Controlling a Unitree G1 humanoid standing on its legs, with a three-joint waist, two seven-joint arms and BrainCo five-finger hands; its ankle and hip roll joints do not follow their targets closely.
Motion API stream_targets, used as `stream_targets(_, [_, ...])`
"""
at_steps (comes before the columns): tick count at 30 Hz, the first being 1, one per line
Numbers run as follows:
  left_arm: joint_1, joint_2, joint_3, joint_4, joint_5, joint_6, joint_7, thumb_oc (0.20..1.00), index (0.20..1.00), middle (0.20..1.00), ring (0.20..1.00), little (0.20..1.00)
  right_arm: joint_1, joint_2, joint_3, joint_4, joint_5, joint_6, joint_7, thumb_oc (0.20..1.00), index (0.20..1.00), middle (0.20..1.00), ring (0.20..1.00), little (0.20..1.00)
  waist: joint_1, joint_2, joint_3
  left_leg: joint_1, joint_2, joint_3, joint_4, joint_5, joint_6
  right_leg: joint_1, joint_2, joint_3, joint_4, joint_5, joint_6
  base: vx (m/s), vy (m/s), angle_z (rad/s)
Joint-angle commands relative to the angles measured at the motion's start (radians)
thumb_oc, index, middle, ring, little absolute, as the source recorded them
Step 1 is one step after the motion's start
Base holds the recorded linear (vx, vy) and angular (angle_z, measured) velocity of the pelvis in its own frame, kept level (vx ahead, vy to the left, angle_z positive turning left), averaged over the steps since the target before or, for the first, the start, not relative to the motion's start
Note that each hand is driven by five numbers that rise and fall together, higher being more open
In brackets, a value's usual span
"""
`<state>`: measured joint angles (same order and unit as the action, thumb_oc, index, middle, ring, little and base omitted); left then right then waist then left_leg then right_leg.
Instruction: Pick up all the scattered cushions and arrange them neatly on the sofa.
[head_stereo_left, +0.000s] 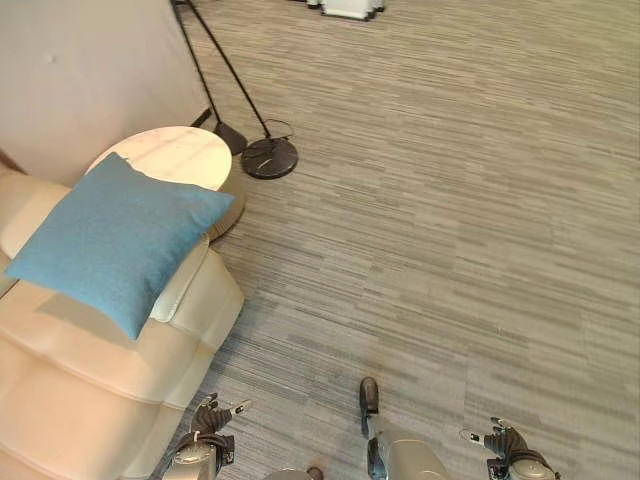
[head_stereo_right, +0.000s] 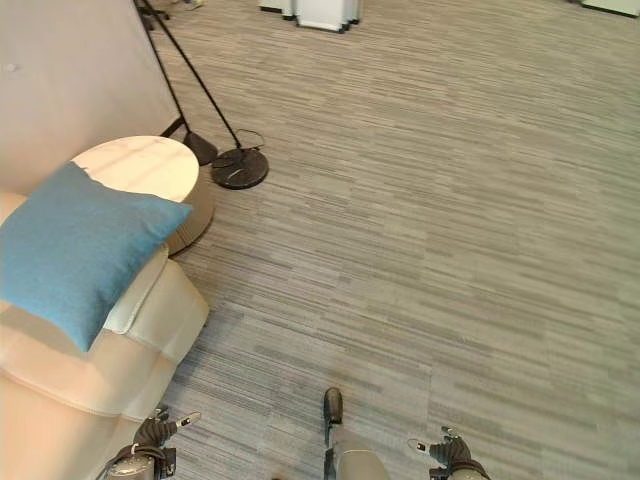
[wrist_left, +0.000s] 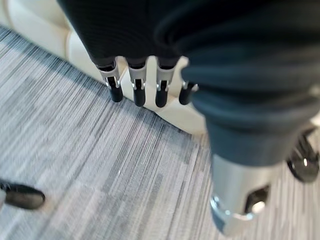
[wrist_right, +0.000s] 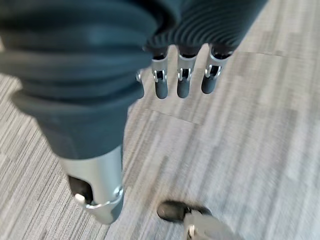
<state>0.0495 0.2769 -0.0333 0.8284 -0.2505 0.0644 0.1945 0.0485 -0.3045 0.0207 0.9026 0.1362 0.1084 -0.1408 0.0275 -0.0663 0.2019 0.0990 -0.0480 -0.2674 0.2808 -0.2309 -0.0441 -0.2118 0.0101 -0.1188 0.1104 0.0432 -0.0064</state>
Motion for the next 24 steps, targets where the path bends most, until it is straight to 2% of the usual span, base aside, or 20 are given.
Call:
stream_targets(1, [-0.012, 0.016, 0.018, -0.025, -0.085, -0.015, -0.002, 1.000, 1.000, 1.000, 1.000, 1.000, 0.005, -0.081, 0.008, -0.051, 0.050, -0.030, -0.014, 1.000, 1.000, 1.000, 1.000, 1.000, 0.003, 0.032, 0.026, -0.133, 0.008, 0.167, 0.171, 0.205, 0.010, 0.181, -0.026, -0.001, -0.132, -0.047, 0.064, 0.16, -0.210, 1.24])
stream_targets(2, [-0.012, 0.016, 0.017, -0.028, -0.089, -0.011, -0.008, 1.000, 1.000, 1.000, 1.000, 1.000, 0.004, -0.084, 0.009, -0.049, 0.047, -0.024, -0.014, 1.000, 1.000, 1.000, 1.000, 1.000, 0.008, 0.030, 0.035, -0.159, 0.026, 0.225, 0.182, 0.198, 0.015, 0.204, -0.029, -0.028, -0.137, -0.066, 0.055, 0.12, -0.156, 1.08])
stream_targets(3, [-0.012, 0.016, 0.017, -0.028, -0.089, -0.011, -0.008, 1.000, 1.000, 1.000, 1.000, 1.000, 0.004, -0.084, 0.009, -0.049, 0.047, -0.024, -0.014, 1.000, 1.000, 1.000, 1.000, 1.000, 0.006, 0.029, 0.033, -0.163, 0.025, 0.224, 0.183, 0.199, 0.015, 0.201, -0.029, -0.029, -0.138, -0.065, 0.056, 0.15, -0.182, 0.99])
stream_targets(4, [-0.017, 0.015, 0.015, -0.021, -0.093, -0.010, -0.011, 1.000, 1.000, 1.000, 1.000, 1.000, 0.002, -0.083, 0.014, -0.050, 0.045, -0.015, -0.014, 1.000, 1.000, 1.000, 1.000, 1.000, 0.014, 0.023, 0.042, -0.208, 0.030, 0.290, 0.160, 0.170, 0.023, 0.238, -0.037, -0.070, -0.150, -0.086, 0.050, 0.17, -0.144, 0.94])
stream_targets(6, [-0.013, 0.017, 0.014, -0.030, -0.088, -0.009, -0.009, 1.000, 1.000, 1.000, 1.000, 1.000, 0.008, -0.078, 0.013, -0.058, 0.044, -0.011, -0.014, 1.000, 1.000, 1.000, 1.000, 1.000, 0.017, 0.014, 0.035, -0.230, 0.013, 0.328, 0.066, 0.126, 0.038, 0.259, -0.045, -0.115, -0.168, -0.100, 0.054, 0.21, -0.126, 0.85])
stream_targets(7, [-0.009, 0.017, 0.014, -0.028, -0.084, -0.006, -0.007, 1.000, 1.000, 1.000, 1.000, 1.000, 0.012, -0.076, 0.014, -0.060, 0.041, -0.009, -0.016, 1.000, 1.000, 1.000, 1.000, 1.000, 0.013, 0.014, 0.033, -0.231, 0.013, 0.359, -0.017, 0.137, 0.041, 0.272, -0.046, -0.136, -0.176, -0.105, 0.058, 0.12, -0.044, 0.86])
stream_targets(8, [-0.009, 0.017, 0.014, -0.028, -0.084, -0.006, -0.007, 1.000, 1.000, 1.000, 1.000, 1.000, 0.012, -0.076, 0.014, -0.060, 0.041, -0.009, -0.016, 1.000, 1.000, 1.000, 1.000, 1.000, 0.012, 0.013, 0.032, -0.232, 0.011, 0.358, -0.020, 0.140, 0.041, 0.271, -0.047, -0.138, -0.176, -0.105, 0.058, 0.13, -0.039, 0.68])
stream_targets(9, [-0.006, 0.016, 0.016, -0.027, -0.078, -0.003, -0.005, 1.000, 1.000, 1.000, 1.000, 1.000, 0.014, -0.072, 0.020, -0.064, 0.035, -0.008, -0.018, 1.000, 1.000, 1.000, 1.000, 1.000, 0.013, 0.015, 0.027, -0.242, 0.014, 0.385, -0.105, 0.179, 0.040, 0.285, -0.041, -0.160, -0.185, -0.110, 0.059, 0.23, -0.037, 0.68])
stream_targets(10, [0.002, 0.018, 0.020, -0.033, -0.066, 0.001, -0.004, 1.000, 1.000, 1.000, 1.000, 1.000, 0.019, -0.067, 0.028, -0.068, 0.024, -0.005, -0.018, 1.000, 1.000, 1.000, 1.000, 1.000, 0.017, 0.021, 0.022, -0.244, 0.026, 0.420, -0.223, 0.254, 0.011, 0.316, -0.024, -0.178, -0.197, -0.130, 0.060, 0.32, -0.026, 0.74])
stream_targets(11, [0.002, 0.020, 0.022, -0.038, -0.062, 0.003, -0.003, 1.000, 1.000, 1.000, 1.000, 1.000, 0.017, -0.066, 0.031, -0.069, 0.019, -0.007, -0.020, 1.000, 1.000, 1.000, 1.000, 1.000, 0.013, 0.025, 0.019, -0.259, 0.032, 0.460, -0.308, 0.289, -0.003, 0.327, -0.017, -0.200, -0.198, -0.142, 0.058, 0.26, -0.004, 0.74])
stream_targets(12, [0.002, 0.020, 0.022, -0.038, -0.061, 0.003, -0.003, 1.000, 1.000, 1.000, 1.000, 1.000, 0.017, -0.066, 0.031, -0.068, 0.019, -0.007, -0.020, 1.000, 1.000, 1.000, 1.000, 1.000, 0.012, 0.025, 0.019, -0.256, 0.031, 0.459, -0.315, 0.294, -0.003, 0.327, -0.018, -0.201, -0.197, -0.142, 0.058, 0.24, 0.042, 1.04])
stream_targets(13, [0.002, 0.023, 0.028, -0.043, -0.053, 0.007, -0.001, 1.000, 1.000, 1.000, 1.000, 1.000, 0.011, -0.066, 0.033, -0.077, 0.013, -0.007, -0.023, 1.000, 1.000, 1.000, 1.000, 1.000, 0.011, 0.026, 0.017, -0.277, 0.044, 0.518, -0.368, 0.317, -0.019, 0.349, -0.007, -0.231, -0.197, -0.152, 0.054, 0.25, 0.056, 1.00])
stream_targets(14, [0.002, 0.026, 0.033, -0.042, -0.052, 0.009, -0.003, 1.000, 1.000, 1.000, 1.000, 1.000, 0.007, -0.066, 0.038, -0.079, 0.008, -0.006, -0.021, 1.000, 1.000, 1.000, 1.000, 1.000, 0.010, 0.025, 0.013, -0.298, 0.056, 0.546, -0.368, 0.319, -0.027, 0.355, -0.003, -0.247, -0.194, -0.159, 0.054, 0.38, 0.082, 1.20])
stream_targets(16, [0.007, 0.027, 0.042, -0.045, -0.055, 0.009, 0.000, 1.000, 1.000, 1.000, 1.000, 1.000, -0.001, -0.065, 0.047, -0.081, 0.001, -0.003, -0.017, 1.000, 1.000, 1.000, 1.000, 1.000, 0.019, 0.023, 0.010, -0.296, 0.063, 0.553, -0.368, 0.335, -0.031, 0.372, -0.002, -0.259, -0.187, -0.169, 0.052, 0.33, 0.067, 0.70])
stream_targets(17, [0.026, 0.024, 0.057, -0.032, -0.069, 0.016, 0.003, 1.000, 1.000, 1.000, 1.000, 1.000, -0.001, -0.051, 0.062, -0.088, -0.017, 0.003, -0.009, 1.000, 1.000, 1.000, 1.000, 1.000, 0.028, 0.013, -0.017, -0.271, 0.069, 0.565, -0.368, 0.352, -0.021, 0.412, 0.001, -0.287, -0.177, -0.195, 0.060, 0.47, 0.101, 0.39])
stream_targets(19, [0.029, 0.021, 0.060, -0.025, -0.074, 0.016, 0.004, 1.000, 1.000, 1.000, 1.000, 1.000, -0.002, -0.044, 0.069, -0.081, -0.026, 0.004, -0.007, 1.000, 1.000, 1.000, 1.000, 1.000, 0.035, 0.003, -0.028, -0.260, 0.060, 0.564, -0.368, 0.361, -0.016, 0.421, -0.007, -0.292, -0.161, -0.207, 0.063, 0.47, 0.131, 0.25])
stream_targets(20, [0.039, 0.014, 0.072, -0.011, -0.083, 0.020, 0.005, 1.000, 1.000, 1.000, 1.000, 1.000, -0.002, -0.021, 0.072, -0.084, -0.034, 0.006, 0.000, 1.000, 1.000, 1.000, 1.000, 1.000, 0.047, -0.016, -0.045, -0.228, 0.042, 0.567, -0.368, 0.339, 0.005, 0.431, -0.041, -0.302, -0.094, -0.225, 0.075, 0.49, 0.187, 0.00])
stream_targets(22, [0.045, 0.017, 0.078, -0.005, -0.090, 0.020, 0.006, 1.000, 1.000, 1.000, 1.000, 1.000, 0.002, -0.003, 0.079, -0.087, -0.041, 0.001, 0.008, 1.000, 1.000, 1.000, 1.000, 1.000, 0.058, -0.036, -0.049, -0.193, 0.020, 0.561, -0.368, 0.306, 0.034, 0.411, -0.096, -0.315, 0.047, -0.207, 0.107, 0.47, 0.203, -0.04])
stream_targets(23, [0.046, 0.017, 0.078, -0.005, -0.090, 0.020, 0.006, 1.000, 1.000, 1.000, 1.000, 1.000, 0.003, -0.002, 0.079, -0.087, -0.041, 0.001, 0.008, 1.000, 1.000, 1.000, 1.000, 1.000, 0.057, -0.037, -0.049, -0.192, 0.019, 0.561, -0.368, 0.304, 0.035, 0.409, -0.099, -0.315, 0.053, -0.210, 0.109, 0.34, 0.248, 0.30])
stream_targets(24, [0.050, 0.015, 0.073, -0.018, -0.094, 0.022, 0.006, 1.000, 1.000, 1.000, 1.000, 1.000, 0.013, 0.006, 0.080, -0.102, -0.046, -0.001, 0.014, 1.000, 1.000, 1.000, 1.000, 1.000, 0.052, -0.043, -0.043, -0.154, -0.010, 0.541, -0.368, 0.264, 0.070, 0.345, -0.164, -0.310, 0.233, -0.124, 0.144, 0.21, 0.186, 0.32])
